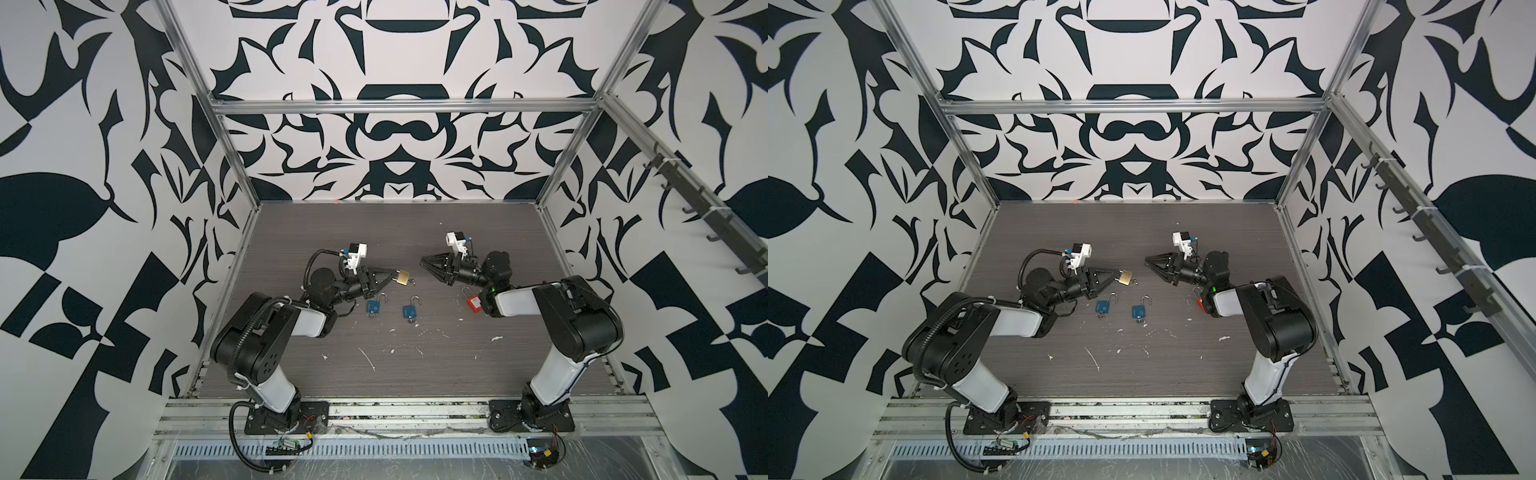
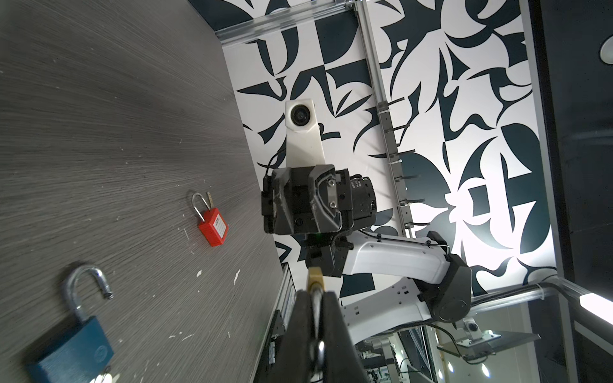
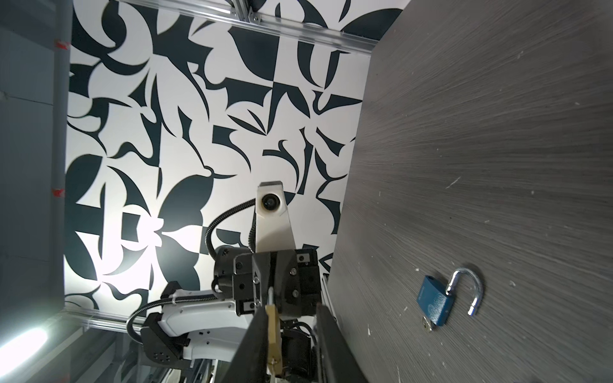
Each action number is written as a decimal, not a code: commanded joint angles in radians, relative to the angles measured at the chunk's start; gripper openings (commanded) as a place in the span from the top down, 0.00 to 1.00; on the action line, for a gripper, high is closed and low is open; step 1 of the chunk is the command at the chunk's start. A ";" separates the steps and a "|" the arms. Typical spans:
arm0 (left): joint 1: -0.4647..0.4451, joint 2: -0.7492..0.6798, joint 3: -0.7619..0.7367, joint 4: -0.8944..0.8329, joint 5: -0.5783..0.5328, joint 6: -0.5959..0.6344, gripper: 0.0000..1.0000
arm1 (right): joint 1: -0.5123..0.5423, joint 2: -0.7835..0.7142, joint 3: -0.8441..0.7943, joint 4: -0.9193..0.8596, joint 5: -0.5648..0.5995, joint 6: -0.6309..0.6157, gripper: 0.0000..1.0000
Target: Lock with the key
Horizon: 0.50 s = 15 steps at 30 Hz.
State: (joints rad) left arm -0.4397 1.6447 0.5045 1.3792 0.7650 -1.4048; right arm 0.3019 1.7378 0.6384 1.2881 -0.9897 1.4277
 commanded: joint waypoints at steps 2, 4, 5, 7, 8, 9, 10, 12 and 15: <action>0.003 0.005 0.028 0.047 0.040 0.003 1.00 | 0.004 -0.084 -0.022 -0.084 0.006 -0.110 0.74; 0.002 0.004 0.028 0.047 0.042 0.001 1.00 | 0.011 -0.098 -0.026 -0.097 0.006 -0.125 0.73; 0.001 0.005 0.030 0.047 0.041 0.000 1.00 | 0.018 -0.102 -0.027 -0.099 0.006 -0.131 0.73; 0.001 0.004 0.031 0.046 0.043 -0.005 1.00 | 0.037 -0.107 -0.022 -0.116 0.006 -0.143 0.72; 0.001 0.004 0.032 0.047 0.045 -0.007 1.00 | 0.047 -0.109 -0.020 -0.124 0.010 -0.151 0.72; 0.001 0.003 0.032 0.047 0.045 -0.009 1.00 | 0.059 -0.107 -0.017 -0.124 0.012 -0.154 0.72; 0.001 0.002 0.032 0.046 0.043 -0.009 1.00 | 0.071 -0.106 -0.014 -0.124 0.011 -0.156 0.72; 0.001 0.000 0.032 0.047 0.041 -0.009 1.00 | 0.086 -0.108 -0.014 -0.124 0.014 -0.157 0.72; 0.001 0.004 0.031 0.047 0.037 -0.010 1.00 | 0.089 -0.120 -0.022 -0.122 0.014 -0.157 0.72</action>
State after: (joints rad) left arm -0.4397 1.6451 0.5110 1.3788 0.7906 -1.4097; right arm 0.3901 1.6550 0.6113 1.1397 -0.9817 1.3006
